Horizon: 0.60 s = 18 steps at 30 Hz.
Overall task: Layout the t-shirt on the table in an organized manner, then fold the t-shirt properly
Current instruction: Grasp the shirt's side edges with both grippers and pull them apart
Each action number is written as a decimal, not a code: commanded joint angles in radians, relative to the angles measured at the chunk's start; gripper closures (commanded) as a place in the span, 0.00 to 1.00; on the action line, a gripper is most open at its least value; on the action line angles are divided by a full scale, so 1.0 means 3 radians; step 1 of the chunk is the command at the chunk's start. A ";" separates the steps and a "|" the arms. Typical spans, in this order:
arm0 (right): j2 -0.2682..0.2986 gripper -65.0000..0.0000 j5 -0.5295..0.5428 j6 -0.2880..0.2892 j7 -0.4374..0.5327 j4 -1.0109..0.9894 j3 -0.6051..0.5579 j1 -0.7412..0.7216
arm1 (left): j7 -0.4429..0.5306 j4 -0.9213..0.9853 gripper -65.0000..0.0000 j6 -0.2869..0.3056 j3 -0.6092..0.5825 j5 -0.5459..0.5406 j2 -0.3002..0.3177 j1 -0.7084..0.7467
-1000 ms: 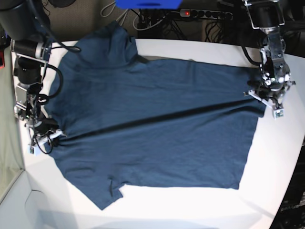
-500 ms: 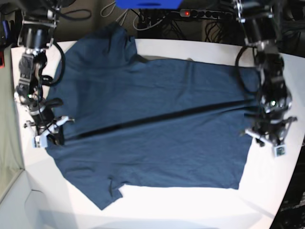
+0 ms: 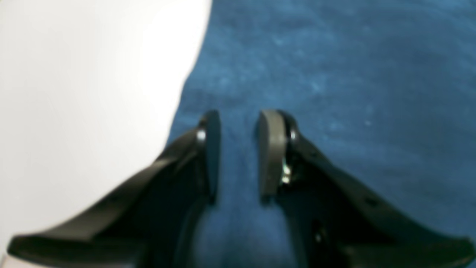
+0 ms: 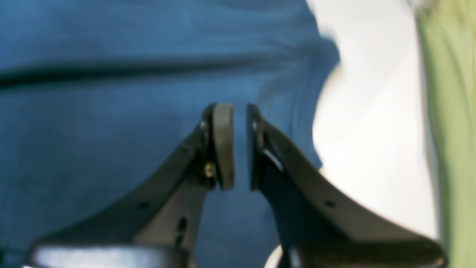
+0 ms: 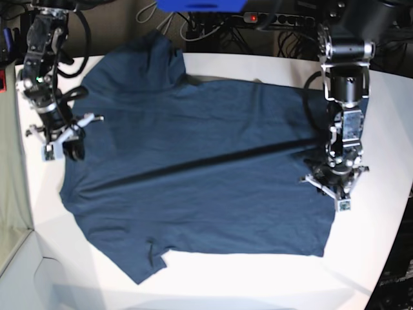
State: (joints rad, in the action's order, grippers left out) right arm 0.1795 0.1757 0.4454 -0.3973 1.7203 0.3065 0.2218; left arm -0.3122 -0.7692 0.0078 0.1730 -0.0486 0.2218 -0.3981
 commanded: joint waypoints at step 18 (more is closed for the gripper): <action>0.0038 0.91 0.0051 0.0001 0.0125 0.0124 0.0009 0.0557 | 0.0716 0.0981 0.73 -0.0039 0.0024 0.0001 0.0179 -0.0752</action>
State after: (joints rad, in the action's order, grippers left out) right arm 0.1802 0.1799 0.4477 -0.3828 1.7393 0.3031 0.3946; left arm -0.1226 -0.4564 0.0032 0.1772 -0.0498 0.2634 -0.5880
